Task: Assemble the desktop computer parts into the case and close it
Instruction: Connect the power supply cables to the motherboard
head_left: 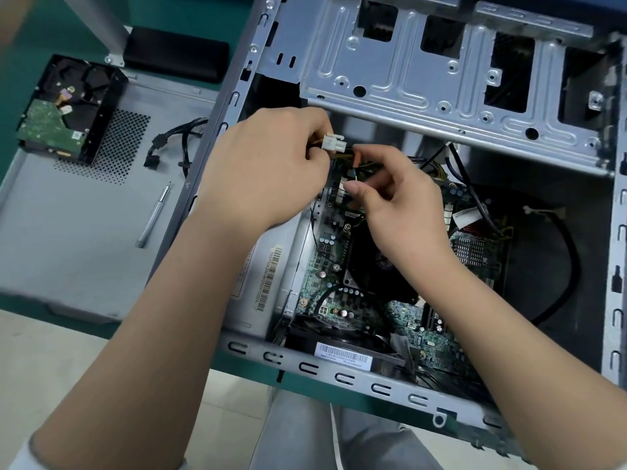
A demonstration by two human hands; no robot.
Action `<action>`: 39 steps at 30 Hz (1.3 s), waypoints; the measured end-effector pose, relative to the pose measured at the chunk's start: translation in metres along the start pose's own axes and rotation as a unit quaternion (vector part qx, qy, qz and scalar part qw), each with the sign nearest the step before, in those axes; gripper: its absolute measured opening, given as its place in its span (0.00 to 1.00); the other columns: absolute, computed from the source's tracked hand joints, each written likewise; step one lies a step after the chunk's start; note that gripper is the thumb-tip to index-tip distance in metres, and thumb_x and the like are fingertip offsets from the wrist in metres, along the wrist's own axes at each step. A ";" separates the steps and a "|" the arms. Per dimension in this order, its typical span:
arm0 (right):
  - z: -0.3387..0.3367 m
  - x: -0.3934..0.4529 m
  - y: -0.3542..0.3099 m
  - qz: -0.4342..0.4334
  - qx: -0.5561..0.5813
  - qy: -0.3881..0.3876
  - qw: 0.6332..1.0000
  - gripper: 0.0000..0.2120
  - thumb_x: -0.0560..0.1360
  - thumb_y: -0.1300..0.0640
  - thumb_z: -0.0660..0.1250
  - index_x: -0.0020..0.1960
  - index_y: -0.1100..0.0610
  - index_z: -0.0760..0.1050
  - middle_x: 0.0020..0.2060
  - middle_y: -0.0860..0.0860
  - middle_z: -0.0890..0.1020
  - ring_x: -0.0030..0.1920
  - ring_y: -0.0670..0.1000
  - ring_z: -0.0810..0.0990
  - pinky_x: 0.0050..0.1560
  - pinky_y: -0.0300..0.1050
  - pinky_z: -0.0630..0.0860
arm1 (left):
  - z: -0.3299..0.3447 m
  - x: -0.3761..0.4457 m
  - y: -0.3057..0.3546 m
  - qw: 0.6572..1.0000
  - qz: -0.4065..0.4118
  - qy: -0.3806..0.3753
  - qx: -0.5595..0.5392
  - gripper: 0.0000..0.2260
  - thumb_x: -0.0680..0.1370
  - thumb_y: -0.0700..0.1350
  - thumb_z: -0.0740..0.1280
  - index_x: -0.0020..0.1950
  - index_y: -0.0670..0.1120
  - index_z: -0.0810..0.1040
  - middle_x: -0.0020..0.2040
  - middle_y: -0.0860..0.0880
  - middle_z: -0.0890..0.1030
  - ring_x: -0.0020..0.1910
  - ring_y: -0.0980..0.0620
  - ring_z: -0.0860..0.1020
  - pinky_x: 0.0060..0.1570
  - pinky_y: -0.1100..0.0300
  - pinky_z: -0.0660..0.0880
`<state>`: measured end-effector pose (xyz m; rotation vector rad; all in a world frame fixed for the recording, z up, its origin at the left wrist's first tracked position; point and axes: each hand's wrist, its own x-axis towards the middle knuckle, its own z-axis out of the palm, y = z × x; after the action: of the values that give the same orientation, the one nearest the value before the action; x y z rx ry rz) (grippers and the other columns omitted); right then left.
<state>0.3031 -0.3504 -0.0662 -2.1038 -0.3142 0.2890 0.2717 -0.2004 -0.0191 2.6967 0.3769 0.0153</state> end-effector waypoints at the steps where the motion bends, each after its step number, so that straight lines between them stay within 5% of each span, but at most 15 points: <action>1: -0.001 0.000 0.001 0.001 0.008 0.001 1.000 0.17 0.74 0.60 0.70 0.60 0.46 0.76 0.32 0.45 0.79 0.36 0.41 0.78 0.39 0.26 0.69 | 0.000 0.000 0.000 1.000 0.000 -0.001 0.001 0.08 0.73 0.45 0.59 0.46 0.56 0.76 0.35 0.55 0.75 0.33 0.58 0.72 0.29 0.64 0.63; 7: -0.004 0.000 0.003 0.002 -0.001 -0.016 1.000 0.18 0.75 0.65 0.67 0.60 0.48 0.75 0.34 0.45 0.79 0.41 0.46 0.82 0.44 0.34 0.73 | 0.000 0.001 0.000 1.000 -0.002 -0.006 -0.002 0.08 0.73 0.46 0.59 0.46 0.56 0.76 0.35 0.54 0.76 0.33 0.58 0.72 0.30 0.64 0.64; 13: -0.002 0.003 -0.005 -0.105 -0.242 -0.151 0.953 0.28 0.65 0.72 0.59 0.62 0.56 0.76 0.47 0.53 0.79 0.49 0.58 0.78 0.46 0.47 0.72 | 0.001 0.002 -0.001 1.000 -0.003 -0.002 0.006 0.08 0.72 0.46 0.59 0.46 0.55 0.76 0.37 0.54 0.77 0.35 0.55 0.73 0.31 0.65 0.64; 19: 0.016 0.013 -0.009 -0.047 -0.342 -0.272 0.898 0.12 0.74 0.60 0.59 0.53 0.65 0.74 0.49 0.61 0.74 0.55 0.63 0.72 0.52 0.48 0.69 | 0.002 0.002 -0.001 1.000 -0.001 0.000 0.000 0.08 0.72 0.45 0.59 0.45 0.55 0.76 0.35 0.54 0.76 0.34 0.59 0.72 0.29 0.64 0.64; 22: 0.024 0.015 -0.012 -0.028 -0.368 -0.277 0.887 0.13 0.75 0.55 0.61 0.52 0.63 0.75 0.53 0.62 0.75 0.57 0.62 0.70 0.51 0.47 0.66 | 0.002 0.002 -0.001 1.000 0.002 0.000 0.004 0.08 0.73 0.45 0.59 0.46 0.55 0.77 0.36 0.54 0.76 0.34 0.56 0.72 0.30 0.64 0.64; 27: 0.025 0.011 -0.009 -0.038 -0.375 -0.218 0.900 0.03 0.73 0.64 0.63 0.41 0.61 0.70 0.48 0.60 0.77 0.54 0.62 0.74 0.44 0.45 0.62 | 0.001 0.002 -0.001 1.000 0.001 -0.004 0.002 0.09 0.73 0.45 0.59 0.46 0.55 0.77 0.37 0.53 0.78 0.34 0.56 0.73 0.30 0.65 0.63; 32: 0.026 0.005 0.000 -0.076 -0.386 -0.177 0.902 0.06 0.74 0.64 0.64 0.49 0.61 0.78 0.51 0.56 0.72 0.56 0.59 0.68 0.48 0.47 0.63 | 0.000 0.001 0.000 1.000 0.000 -0.002 0.004 0.09 0.73 0.45 0.59 0.46 0.55 0.77 0.37 0.53 0.77 0.35 0.53 0.73 0.32 0.66 0.65; 36: 0.028 0.005 0.000 -0.091 -0.396 -0.178 0.896 0.04 0.72 0.64 0.66 0.45 0.58 0.78 0.40 0.54 0.72 0.52 0.59 0.74 0.43 0.44 0.58 | 0.001 0.001 0.000 1.000 -0.001 -0.004 0.003 0.08 0.73 0.45 0.59 0.46 0.55 0.77 0.36 0.54 0.77 0.35 0.56 0.73 0.31 0.65 0.65; 39: 0.030 0.005 -0.001 -0.093 -0.397 -0.159 0.899 0.08 0.72 0.64 0.66 0.38 0.55 0.69 0.36 0.55 0.73 0.46 0.59 0.76 0.42 0.44 0.58 | 0.001 0.001 0.000 1.000 -0.002 -0.002 0.001 0.09 0.73 0.45 0.59 0.46 0.55 0.77 0.37 0.55 0.76 0.36 0.53 0.73 0.31 0.66 0.64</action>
<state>0.2977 -0.3246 -0.0808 -2.7952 -0.9547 0.4437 0.2728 -0.2007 -0.0195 2.6972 0.3800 0.0090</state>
